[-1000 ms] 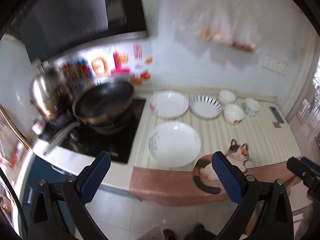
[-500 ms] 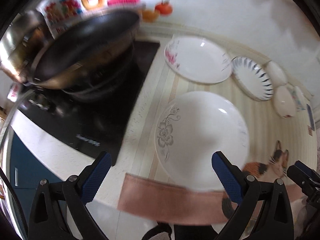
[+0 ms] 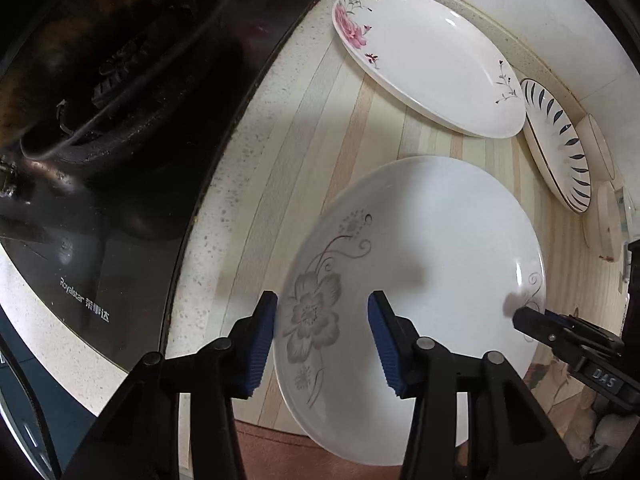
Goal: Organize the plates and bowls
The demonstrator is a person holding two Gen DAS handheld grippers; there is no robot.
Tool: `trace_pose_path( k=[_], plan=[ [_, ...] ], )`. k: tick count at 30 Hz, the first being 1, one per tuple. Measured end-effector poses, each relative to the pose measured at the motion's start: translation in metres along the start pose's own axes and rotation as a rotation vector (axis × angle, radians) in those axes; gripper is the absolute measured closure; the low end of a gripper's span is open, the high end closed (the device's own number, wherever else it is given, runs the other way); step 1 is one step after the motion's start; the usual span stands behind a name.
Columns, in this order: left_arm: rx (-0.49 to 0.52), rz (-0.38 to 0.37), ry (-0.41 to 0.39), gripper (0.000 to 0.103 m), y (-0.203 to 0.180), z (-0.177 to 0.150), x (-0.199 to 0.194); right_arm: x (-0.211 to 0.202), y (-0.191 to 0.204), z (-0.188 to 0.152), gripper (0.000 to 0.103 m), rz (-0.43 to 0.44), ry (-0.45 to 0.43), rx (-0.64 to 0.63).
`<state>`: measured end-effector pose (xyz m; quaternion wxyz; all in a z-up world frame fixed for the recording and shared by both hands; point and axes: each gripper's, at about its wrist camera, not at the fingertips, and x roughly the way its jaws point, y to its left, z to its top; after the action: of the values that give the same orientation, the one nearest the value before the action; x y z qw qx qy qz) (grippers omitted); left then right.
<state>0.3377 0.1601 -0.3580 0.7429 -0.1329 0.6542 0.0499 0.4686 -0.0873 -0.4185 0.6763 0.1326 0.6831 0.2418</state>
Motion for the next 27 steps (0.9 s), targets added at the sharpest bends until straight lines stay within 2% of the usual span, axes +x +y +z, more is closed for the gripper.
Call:
trace_pose_path(
  k=[1, 2, 8, 16, 22, 27],
  plan=[
    [0.0, 0.002, -0.002, 0.059, 0.0, -0.002, -0.001, 0.005, 0.003, 0.002, 0.076, 0.011, 0.01, -0.013],
    [0.0, 0.004, -0.005, 0.059, 0.0, -0.004, -0.003, 0.009, 0.005, 0.004, 0.08, 0.0, 0.016, -0.023],
    [0.003, 0.002, -0.004, 0.059, -0.003, -0.018, -0.008, 0.008, 0.007, 0.003, 0.08, 0.001, 0.024, -0.026],
    [0.035, -0.016, -0.025, 0.059, -0.026, -0.033, -0.028, -0.011, -0.007, -0.01, 0.08, 0.001, 0.023, -0.011],
    [0.099, -0.047, -0.023, 0.059, -0.058, -0.045, -0.042, -0.047, -0.03, -0.023, 0.08, 0.016, -0.014, 0.031],
    [0.159, -0.069, -0.016, 0.059, -0.098, -0.037, -0.038, -0.079, -0.055, -0.035, 0.08, -0.003, -0.05, 0.074]
  ],
)
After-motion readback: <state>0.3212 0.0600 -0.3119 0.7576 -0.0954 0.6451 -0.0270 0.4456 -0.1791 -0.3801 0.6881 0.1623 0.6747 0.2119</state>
